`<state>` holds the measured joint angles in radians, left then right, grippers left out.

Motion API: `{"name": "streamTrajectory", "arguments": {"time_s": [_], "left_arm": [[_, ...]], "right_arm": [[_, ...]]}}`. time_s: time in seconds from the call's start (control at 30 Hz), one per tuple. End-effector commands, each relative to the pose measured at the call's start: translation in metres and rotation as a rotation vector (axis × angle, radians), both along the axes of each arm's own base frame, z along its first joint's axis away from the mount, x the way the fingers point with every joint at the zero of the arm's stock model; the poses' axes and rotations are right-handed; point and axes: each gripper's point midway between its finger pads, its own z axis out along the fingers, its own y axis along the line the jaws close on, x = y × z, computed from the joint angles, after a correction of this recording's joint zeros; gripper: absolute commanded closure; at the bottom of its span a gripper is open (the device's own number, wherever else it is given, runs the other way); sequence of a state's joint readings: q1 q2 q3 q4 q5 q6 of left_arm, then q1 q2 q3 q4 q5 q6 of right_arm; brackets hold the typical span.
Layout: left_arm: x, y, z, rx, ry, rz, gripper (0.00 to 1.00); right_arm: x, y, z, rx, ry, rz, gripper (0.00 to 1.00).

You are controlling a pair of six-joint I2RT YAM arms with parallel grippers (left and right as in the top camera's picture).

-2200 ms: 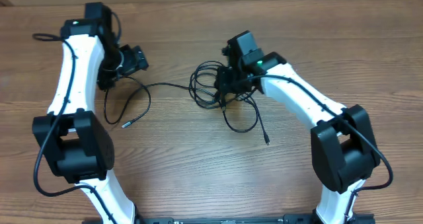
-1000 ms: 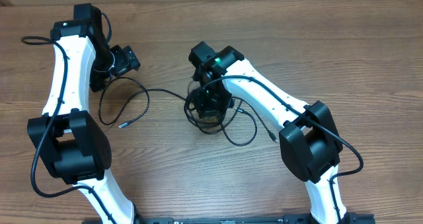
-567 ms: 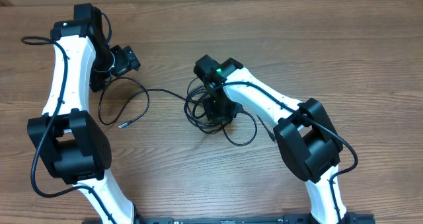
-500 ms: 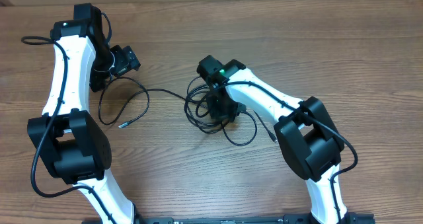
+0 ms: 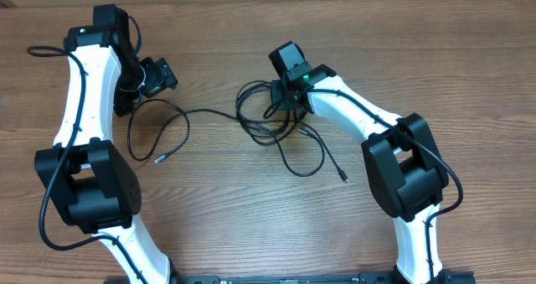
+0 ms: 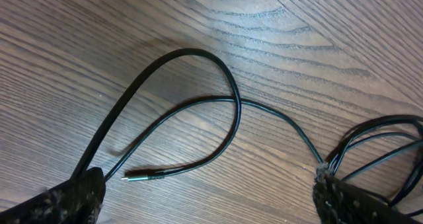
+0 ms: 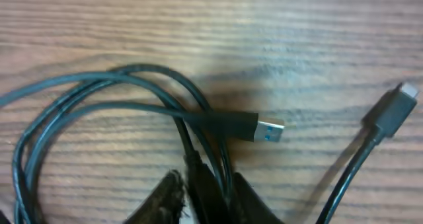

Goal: Untangle cables

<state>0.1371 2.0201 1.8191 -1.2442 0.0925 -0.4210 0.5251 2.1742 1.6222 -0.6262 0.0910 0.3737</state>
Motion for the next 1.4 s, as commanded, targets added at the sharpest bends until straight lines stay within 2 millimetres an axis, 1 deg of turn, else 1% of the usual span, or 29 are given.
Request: {"name": "streamTrajectory", "arguments": {"time_s": [0.0, 0.03, 0.17, 0.23, 0.27, 0.3, 0.37, 0.4, 0.43, 0.5, 0.57, 0.63, 0.73, 0.77, 0.8, 0.9, 1.0, 1.03, 1.07, 1.13, 1.2, 1.27, 1.37], "left_arm": [[0.000, -0.002, -0.005, 0.003, 0.014, 0.015, 0.00], [0.000, -0.002, -0.005, 0.003, 0.014, 0.015, 0.00], [0.000, -0.002, -0.005, 0.003, 0.014, 0.015, 0.00], [0.000, -0.002, -0.005, 0.003, 0.014, 0.015, 0.00], [0.000, -0.002, -0.005, 0.003, 0.014, 0.015, 0.00], [0.000, -0.002, -0.005, 0.003, 0.014, 0.015, 0.00], [0.000, -0.001, -0.005, 0.003, 0.014, 0.016, 0.00], [0.000, -0.002, -0.005, 0.003, 0.014, 0.015, 0.00], [0.000, -0.002, -0.005, 0.003, 0.014, 0.015, 0.00], [0.000, -0.002, -0.005, 0.003, 0.014, 0.015, 0.00], [0.000, -0.002, -0.005, 0.003, 0.014, 0.015, 0.00], [0.000, -0.002, -0.005, 0.003, 0.014, 0.015, 0.00], [0.000, -0.001, -0.005, 0.003, 0.014, 0.016, 0.00], [0.000, -0.001, -0.005, 0.003, 0.014, 0.016, 0.00], [0.000, -0.002, -0.005, 0.003, 0.014, 0.015, 0.00], [0.000, -0.002, -0.005, 0.003, 0.014, 0.015, 0.00], [0.000, -0.002, -0.005, 0.003, 0.014, 0.015, 0.00], [0.000, -0.002, -0.005, 0.003, 0.014, 0.015, 0.00], [0.000, -0.002, -0.005, 0.003, 0.014, 0.015, 0.00], [0.000, -0.002, -0.005, 0.003, 0.014, 0.015, 0.00], [0.000, -0.002, -0.005, 0.003, 0.014, 0.015, 0.00], [0.000, -0.002, -0.005, 0.003, 0.014, 0.015, 0.00], [0.000, -0.001, -0.005, 0.003, 0.014, 0.016, 0.00]], "right_arm": [[0.010, 0.005, 0.013, 0.032, -0.053, -0.026, 0.74], [0.014, 0.007, 0.016, 0.042, -0.071, -0.027, 0.72], [0.027, 0.015, 0.025, 0.082, -0.136, -0.026, 0.71], [0.027, 0.017, 0.026, 0.092, -0.136, -0.021, 0.71], [0.022, 0.021, 0.024, 0.114, -0.111, -0.004, 0.71], [0.012, 0.030, 0.022, 0.156, -0.061, 0.031, 0.71], [-0.012, 0.051, 0.018, 0.254, 0.052, 0.110, 0.67], [-0.020, 0.055, 0.018, 0.276, 0.085, 0.129, 0.66], [-0.034, 0.063, 0.016, 0.305, 0.139, 0.158, 0.65], [-0.053, 0.072, 0.014, 0.325, 0.207, 0.191, 0.62], [-0.065, 0.077, 0.012, 0.311, 0.233, 0.215, 0.59], [-0.071, 0.079, 0.010, 0.304, 0.250, 0.221, 0.59], [-0.085, 0.074, 0.005, 0.274, 0.305, 0.216, 0.64], [-0.096, 0.071, 0.001, 0.250, 0.347, 0.214, 0.64], [-0.101, 0.069, 0.000, 0.235, 0.366, 0.213, 0.64], [-0.111, 0.065, -0.004, 0.191, 0.391, 0.210, 0.64], [-0.114, 0.068, -0.004, 0.183, 0.387, 0.220, 0.63], [-0.112, 0.070, -0.004, 0.183, 0.374, 0.222, 0.63], [-0.108, 0.074, -0.003, 0.195, 0.353, 0.227, 0.59], [-0.101, 0.079, 0.000, 0.214, 0.323, 0.234, 0.57], [-0.097, 0.085, 0.003, 0.239, 0.301, 0.244, 0.56], [-0.095, 0.092, 0.006, 0.274, 0.290, 0.261, 0.57], [-0.099, 0.111, 0.016, 0.357, 0.289, 0.320, 0.57]]}}
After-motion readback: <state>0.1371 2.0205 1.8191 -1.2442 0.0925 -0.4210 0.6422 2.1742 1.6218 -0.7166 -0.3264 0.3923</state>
